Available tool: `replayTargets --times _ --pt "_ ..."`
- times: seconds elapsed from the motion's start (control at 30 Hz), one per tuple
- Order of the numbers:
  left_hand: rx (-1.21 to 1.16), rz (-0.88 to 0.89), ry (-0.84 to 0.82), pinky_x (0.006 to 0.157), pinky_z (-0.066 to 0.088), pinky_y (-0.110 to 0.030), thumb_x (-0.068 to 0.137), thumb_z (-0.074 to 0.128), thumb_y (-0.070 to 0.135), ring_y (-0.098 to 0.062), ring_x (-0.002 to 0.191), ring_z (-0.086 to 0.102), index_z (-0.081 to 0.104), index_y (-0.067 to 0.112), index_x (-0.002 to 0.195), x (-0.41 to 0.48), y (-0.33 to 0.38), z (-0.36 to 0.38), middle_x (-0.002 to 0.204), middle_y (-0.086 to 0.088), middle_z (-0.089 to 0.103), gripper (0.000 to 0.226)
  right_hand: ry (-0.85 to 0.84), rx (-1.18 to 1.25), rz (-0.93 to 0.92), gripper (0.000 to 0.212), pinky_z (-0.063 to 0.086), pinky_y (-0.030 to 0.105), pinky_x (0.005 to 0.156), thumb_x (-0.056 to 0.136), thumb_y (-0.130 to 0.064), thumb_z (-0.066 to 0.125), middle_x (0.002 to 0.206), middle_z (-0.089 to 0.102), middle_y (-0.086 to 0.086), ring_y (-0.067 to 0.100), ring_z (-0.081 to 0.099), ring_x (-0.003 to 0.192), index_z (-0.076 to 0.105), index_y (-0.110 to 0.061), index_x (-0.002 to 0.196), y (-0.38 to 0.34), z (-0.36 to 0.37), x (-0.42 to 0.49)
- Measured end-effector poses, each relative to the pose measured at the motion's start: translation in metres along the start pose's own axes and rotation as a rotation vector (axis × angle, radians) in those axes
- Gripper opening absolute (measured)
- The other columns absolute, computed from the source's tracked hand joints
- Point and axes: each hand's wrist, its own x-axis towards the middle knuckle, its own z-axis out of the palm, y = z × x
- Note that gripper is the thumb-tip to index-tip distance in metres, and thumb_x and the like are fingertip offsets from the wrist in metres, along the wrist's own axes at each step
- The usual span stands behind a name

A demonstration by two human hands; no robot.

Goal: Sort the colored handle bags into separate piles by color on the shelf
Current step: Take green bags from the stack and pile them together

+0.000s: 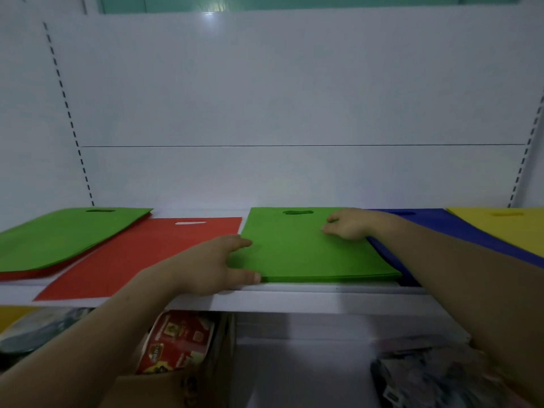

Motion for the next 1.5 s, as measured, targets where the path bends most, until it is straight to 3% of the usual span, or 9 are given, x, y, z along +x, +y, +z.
replayTargets --times 0.1,0.2,0.33,0.53,0.63,0.9,1.17,1.4,1.5 --pt "0.03 -0.064 0.058 0.107 0.019 -0.019 0.089 0.049 0.054 -0.013 0.141 0.024 0.027 0.022 0.148 -0.01 -0.023 -0.004 0.155 0.001 0.024 0.07 -0.011 -0.032 -0.046 0.064 0.022 0.035 0.115 0.098 -0.052 0.035 0.156 0.026 0.005 0.023 0.025 0.142 0.03 -0.013 0.148 -0.023 -0.003 0.005" --pt "0.133 -0.183 0.008 0.117 0.016 -0.035 0.083 0.033 0.074 -0.018 0.143 0.02 0.025 0.023 0.148 -0.016 -0.053 -0.002 0.157 -0.002 0.02 0.083 -0.039 -0.093 -0.075 0.067 0.02 0.038 0.116 0.096 -0.058 0.034 0.157 0.024 0.002 0.021 0.024 0.143 0.029 -0.017 0.149 -0.044 0.003 0.009" --pt "0.207 -0.223 -0.042 0.116 0.014 -0.05 0.086 0.027 0.072 -0.023 0.145 0.014 0.022 0.03 0.149 -0.01 -0.07 0.003 0.158 0.0 0.013 0.075 -0.082 -0.122 -0.103 0.064 0.026 0.038 0.114 0.096 -0.058 0.035 0.153 0.033 0.004 0.022 0.032 0.138 0.039 -0.017 0.144 -0.055 0.008 0.01" --pt "0.157 -0.212 -0.024 0.116 0.013 -0.048 0.092 0.034 0.062 -0.022 0.145 0.014 0.024 0.028 0.149 0.001 -0.069 0.001 0.158 0.0 0.015 0.067 -0.081 -0.095 -0.09 0.063 0.026 0.039 0.114 0.096 -0.058 0.034 0.153 0.032 0.004 0.023 0.032 0.139 0.039 -0.017 0.145 -0.058 0.008 0.006" --pt "0.097 -0.217 0.022 0.117 0.013 -0.037 0.093 0.038 0.056 -0.021 0.144 0.016 0.028 0.022 0.148 -0.001 -0.063 -0.004 0.157 -0.003 0.019 0.066 -0.05 -0.089 -0.106 0.064 0.025 0.036 0.114 0.097 -0.056 0.034 0.154 0.03 0.004 0.022 0.03 0.14 0.036 -0.015 0.146 -0.061 0.004 0.006" --pt "-0.017 -0.302 0.172 0.113 0.021 -0.033 0.09 0.048 0.054 -0.02 0.14 0.027 0.033 0.023 0.146 -0.029 -0.047 -0.018 0.154 -0.002 0.029 0.066 0.051 -0.027 -0.287 0.065 0.025 0.032 0.112 0.097 -0.053 0.038 0.154 0.029 0.007 0.024 0.029 0.14 0.033 -0.011 0.147 -0.097 -0.007 0.018" --pt "-0.053 -0.384 0.286 0.108 0.029 -0.033 0.088 0.054 0.052 -0.02 0.135 0.036 0.037 0.024 0.144 -0.086 -0.063 -0.027 0.151 -0.002 0.034 0.065 0.093 0.047 -0.421 0.064 0.03 0.033 0.11 0.095 -0.054 0.042 0.151 0.035 0.006 0.025 0.035 0.137 0.037 -0.014 0.144 -0.169 -0.002 0.006" --pt "-0.084 -0.369 0.392 0.1 0.037 -0.03 0.087 0.055 0.053 -0.015 0.124 0.047 0.041 0.024 0.141 -0.153 -0.121 -0.048 0.144 0.003 0.045 0.063 0.162 0.112 -0.439 0.063 0.033 0.031 0.106 0.094 -0.054 0.045 0.149 0.039 0.008 0.026 0.038 0.134 0.039 -0.015 0.143 -0.265 0.011 -0.014" --pt "-0.051 -0.379 0.428 0.106 0.032 -0.033 0.087 0.054 0.054 -0.015 0.132 0.04 0.04 0.024 0.141 -0.186 -0.158 -0.06 0.146 0.005 0.042 0.064 0.19 0.164 -0.433 0.061 0.034 0.031 0.104 0.094 -0.053 0.047 0.147 0.041 0.008 0.026 0.04 0.133 0.04 -0.017 0.142 -0.313 0.023 -0.025"
